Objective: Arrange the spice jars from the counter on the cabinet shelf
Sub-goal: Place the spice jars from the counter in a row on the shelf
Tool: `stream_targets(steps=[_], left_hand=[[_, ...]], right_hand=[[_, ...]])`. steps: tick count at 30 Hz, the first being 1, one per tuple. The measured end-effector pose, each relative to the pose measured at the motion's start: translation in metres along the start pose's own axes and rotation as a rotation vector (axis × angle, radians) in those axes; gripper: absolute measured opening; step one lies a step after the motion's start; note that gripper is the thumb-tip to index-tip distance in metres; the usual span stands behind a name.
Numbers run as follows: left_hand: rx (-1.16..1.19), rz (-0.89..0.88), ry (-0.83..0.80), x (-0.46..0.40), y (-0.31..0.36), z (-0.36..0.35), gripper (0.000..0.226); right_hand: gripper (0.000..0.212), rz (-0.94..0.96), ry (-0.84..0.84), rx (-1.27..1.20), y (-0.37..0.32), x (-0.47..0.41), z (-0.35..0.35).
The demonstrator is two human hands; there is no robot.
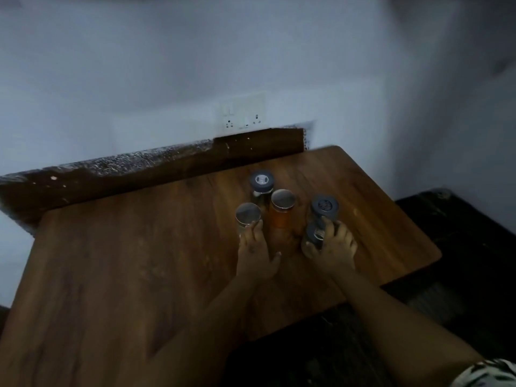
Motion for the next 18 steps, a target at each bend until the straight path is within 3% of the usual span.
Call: stream_targets(steps=[3,9,14,18], left_hand=[[-0.020,0.027,-0.026,0.002,-0.006,-0.011,0.093],[-0.003,0.228,0.073,-0.060,-0.041,0.030,0.101],[-0.060,0.231,-0.122,-0.111,-0.030,0.015,0.120],[0.053,0.303,-0.194,-0.116,-0.036,-0.006,0.115]], right_hand=[[0.079,0.011,-0.056,-0.002,-0.006,0.006,-0.010],[0.081,0.243,-0.080,0.037,-0.059,-0.006,-0.022],[0.079,0.322,-0.100,-0.018,-0.097,-0.024,-0.035],[0.078,0.363,-0.068,-0.076,-0.103,-0.037,-0.034]])
Point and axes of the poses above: each hand's wrist, its own x-axis away from the middle knuckle, its own z-axis out of the back of the hand, y = z × x, the point moved 10 cm from there along -x, towards the middle knuckle, and after that the axes turned 10 degrees about z, right-handed, at the moved point
